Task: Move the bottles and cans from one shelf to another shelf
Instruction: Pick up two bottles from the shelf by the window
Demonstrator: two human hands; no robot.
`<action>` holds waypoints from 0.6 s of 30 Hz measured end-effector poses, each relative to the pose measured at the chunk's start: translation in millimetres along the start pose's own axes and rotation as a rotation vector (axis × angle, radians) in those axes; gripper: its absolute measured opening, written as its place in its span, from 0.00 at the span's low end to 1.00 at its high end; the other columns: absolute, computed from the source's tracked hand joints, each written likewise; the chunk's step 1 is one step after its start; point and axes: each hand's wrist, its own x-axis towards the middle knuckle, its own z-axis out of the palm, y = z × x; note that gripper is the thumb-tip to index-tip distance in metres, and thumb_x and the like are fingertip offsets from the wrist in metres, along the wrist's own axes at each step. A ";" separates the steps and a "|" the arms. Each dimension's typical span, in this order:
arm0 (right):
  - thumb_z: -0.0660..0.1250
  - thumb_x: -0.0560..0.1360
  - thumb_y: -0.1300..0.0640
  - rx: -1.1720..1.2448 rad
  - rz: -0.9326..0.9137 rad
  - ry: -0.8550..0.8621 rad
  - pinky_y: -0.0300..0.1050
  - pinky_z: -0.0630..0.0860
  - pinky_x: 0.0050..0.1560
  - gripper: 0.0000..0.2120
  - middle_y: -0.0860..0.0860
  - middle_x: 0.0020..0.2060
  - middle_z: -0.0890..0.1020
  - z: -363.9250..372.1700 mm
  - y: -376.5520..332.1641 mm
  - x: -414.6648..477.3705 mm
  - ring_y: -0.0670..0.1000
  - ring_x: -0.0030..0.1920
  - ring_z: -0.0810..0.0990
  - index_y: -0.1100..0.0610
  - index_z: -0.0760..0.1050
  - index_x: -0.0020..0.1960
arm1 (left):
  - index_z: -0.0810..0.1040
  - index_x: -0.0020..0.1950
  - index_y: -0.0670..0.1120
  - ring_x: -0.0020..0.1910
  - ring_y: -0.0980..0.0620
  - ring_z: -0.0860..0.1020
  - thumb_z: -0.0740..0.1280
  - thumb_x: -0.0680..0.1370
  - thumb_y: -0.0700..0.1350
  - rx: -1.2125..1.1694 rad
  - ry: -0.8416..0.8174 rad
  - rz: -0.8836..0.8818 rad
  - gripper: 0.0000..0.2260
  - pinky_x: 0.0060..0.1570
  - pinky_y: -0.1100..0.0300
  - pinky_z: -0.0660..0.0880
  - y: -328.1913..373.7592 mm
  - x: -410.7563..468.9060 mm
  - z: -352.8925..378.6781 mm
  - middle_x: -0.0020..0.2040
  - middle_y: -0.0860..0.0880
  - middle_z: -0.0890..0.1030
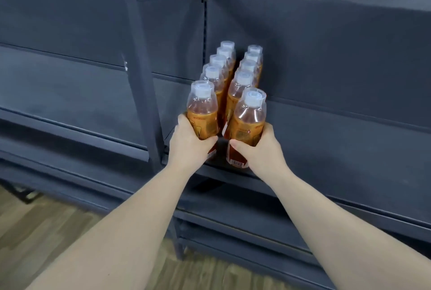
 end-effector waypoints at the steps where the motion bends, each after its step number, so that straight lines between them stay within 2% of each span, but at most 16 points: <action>1: 0.75 0.73 0.48 -0.003 0.010 0.022 0.40 0.74 0.52 0.34 0.43 0.57 0.75 2.0 -1.7 -1.3 0.47 0.56 0.75 0.50 0.61 0.72 | 0.62 0.69 0.49 0.62 0.47 0.76 0.77 0.72 0.51 -0.002 -0.016 0.008 0.33 0.60 0.48 0.77 -1.4 2.3 -1.2 0.63 0.48 0.75; 10: 0.75 0.73 0.47 -0.012 0.048 0.122 0.42 0.76 0.55 0.34 0.44 0.59 0.75 19.8 -0.8 -5.7 0.47 0.58 0.76 0.49 0.60 0.72 | 0.60 0.73 0.48 0.64 0.44 0.76 0.77 0.72 0.52 0.015 -0.092 0.068 0.36 0.60 0.49 0.75 -12.5 12.2 -4.1 0.67 0.47 0.74; 15: 0.75 0.74 0.48 -0.014 0.039 0.098 0.47 0.79 0.59 0.37 0.44 0.61 0.75 18.9 -1.1 -9.1 0.47 0.60 0.76 0.49 0.58 0.74 | 0.58 0.75 0.51 0.64 0.44 0.76 0.76 0.72 0.54 0.032 -0.099 0.075 0.39 0.60 0.48 0.75 -16.6 11.8 -4.7 0.67 0.48 0.74; 18: 0.74 0.75 0.51 -0.019 0.042 0.061 0.45 0.77 0.61 0.38 0.44 0.64 0.73 16.2 -1.0 -10.3 0.46 0.62 0.74 0.49 0.55 0.77 | 0.58 0.75 0.51 0.64 0.45 0.76 0.76 0.72 0.54 0.033 -0.101 0.083 0.38 0.59 0.50 0.75 -17.0 11.7 -4.5 0.67 0.48 0.74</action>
